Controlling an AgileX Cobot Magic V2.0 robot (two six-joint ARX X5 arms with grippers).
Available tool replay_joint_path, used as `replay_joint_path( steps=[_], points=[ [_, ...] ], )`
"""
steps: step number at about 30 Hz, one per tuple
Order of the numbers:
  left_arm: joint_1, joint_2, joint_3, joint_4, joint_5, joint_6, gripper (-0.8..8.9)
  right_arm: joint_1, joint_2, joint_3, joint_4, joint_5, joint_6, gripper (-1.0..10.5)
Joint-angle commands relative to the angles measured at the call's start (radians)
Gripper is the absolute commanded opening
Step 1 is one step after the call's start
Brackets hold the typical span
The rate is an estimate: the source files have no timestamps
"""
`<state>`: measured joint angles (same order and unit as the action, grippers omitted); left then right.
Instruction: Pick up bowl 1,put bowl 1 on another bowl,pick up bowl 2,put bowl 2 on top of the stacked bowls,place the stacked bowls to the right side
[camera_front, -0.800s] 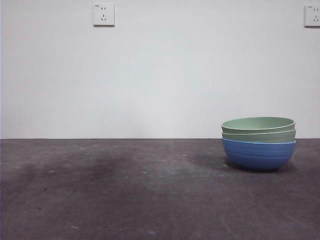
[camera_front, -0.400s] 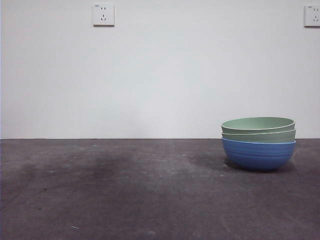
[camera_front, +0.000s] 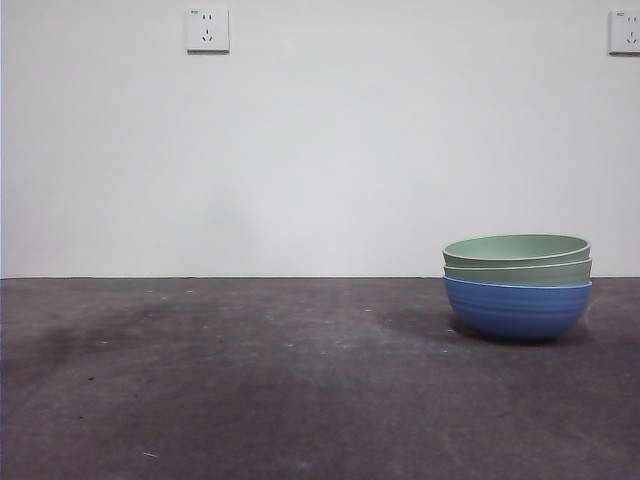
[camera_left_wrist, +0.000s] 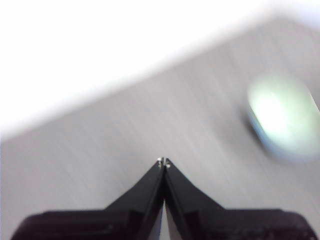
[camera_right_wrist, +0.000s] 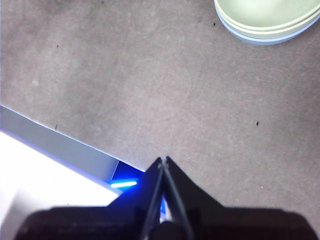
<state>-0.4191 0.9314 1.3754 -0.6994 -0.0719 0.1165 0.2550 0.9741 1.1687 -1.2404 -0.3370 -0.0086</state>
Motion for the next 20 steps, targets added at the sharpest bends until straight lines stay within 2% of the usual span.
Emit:
replay_joint_path(
  steps=[1, 4, 8, 12, 20],
  points=[
    [0.089, -0.093, -0.139, 0.280, 0.002, 0.027, -0.03, 0.002, 0.000, -0.003, 0.002, 0.003, -0.005, 0.0],
    [0.174, -0.216, -0.345, 0.576, 0.000, 0.027, -0.03, 0.002, 0.000, -0.003, 0.002, 0.003, -0.005, 0.0],
    [0.259, -0.371, -0.605, 0.825, -0.005, 0.039, -0.03, 0.002, 0.000, -0.003, 0.002, 0.003, -0.005, 0.0],
    [0.315, -0.508, -0.828, 0.921, -0.005, 0.045, -0.03, 0.002, 0.000, -0.003, 0.002, 0.003, -0.005, 0.0],
    [0.376, -0.730, -1.152, 0.926, -0.003, 0.041, -0.03, 0.002, 0.000, -0.003, 0.002, 0.003, -0.005, 0.0]
  ],
)
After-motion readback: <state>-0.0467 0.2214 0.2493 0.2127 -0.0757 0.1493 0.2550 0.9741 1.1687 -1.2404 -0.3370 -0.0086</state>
